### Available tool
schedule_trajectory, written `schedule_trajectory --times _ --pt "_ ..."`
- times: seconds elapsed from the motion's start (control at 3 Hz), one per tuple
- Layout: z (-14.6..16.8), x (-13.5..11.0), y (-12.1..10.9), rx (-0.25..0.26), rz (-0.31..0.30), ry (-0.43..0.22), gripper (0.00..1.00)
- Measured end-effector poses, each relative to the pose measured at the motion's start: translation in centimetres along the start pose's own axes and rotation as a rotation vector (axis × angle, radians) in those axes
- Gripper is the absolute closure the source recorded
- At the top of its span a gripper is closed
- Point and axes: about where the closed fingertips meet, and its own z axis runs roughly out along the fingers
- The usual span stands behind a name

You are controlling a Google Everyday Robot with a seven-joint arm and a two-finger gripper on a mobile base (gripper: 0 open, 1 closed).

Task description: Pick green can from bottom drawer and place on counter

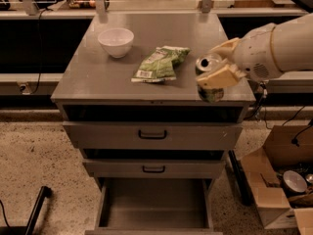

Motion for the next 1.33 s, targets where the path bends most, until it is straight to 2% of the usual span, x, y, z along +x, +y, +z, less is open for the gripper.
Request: schedule_trajectory --times 0.33,0.67,1.33 --pt "0.4 2.3 -3.7 0.072 0.097 -0.010 1.00" --pt "0.6 4.9 -6.0 0.141 0.175 -0.018 1.00" --pt "3.1 7.9 -8.7 0.185 0.268 -0.039 1.00"
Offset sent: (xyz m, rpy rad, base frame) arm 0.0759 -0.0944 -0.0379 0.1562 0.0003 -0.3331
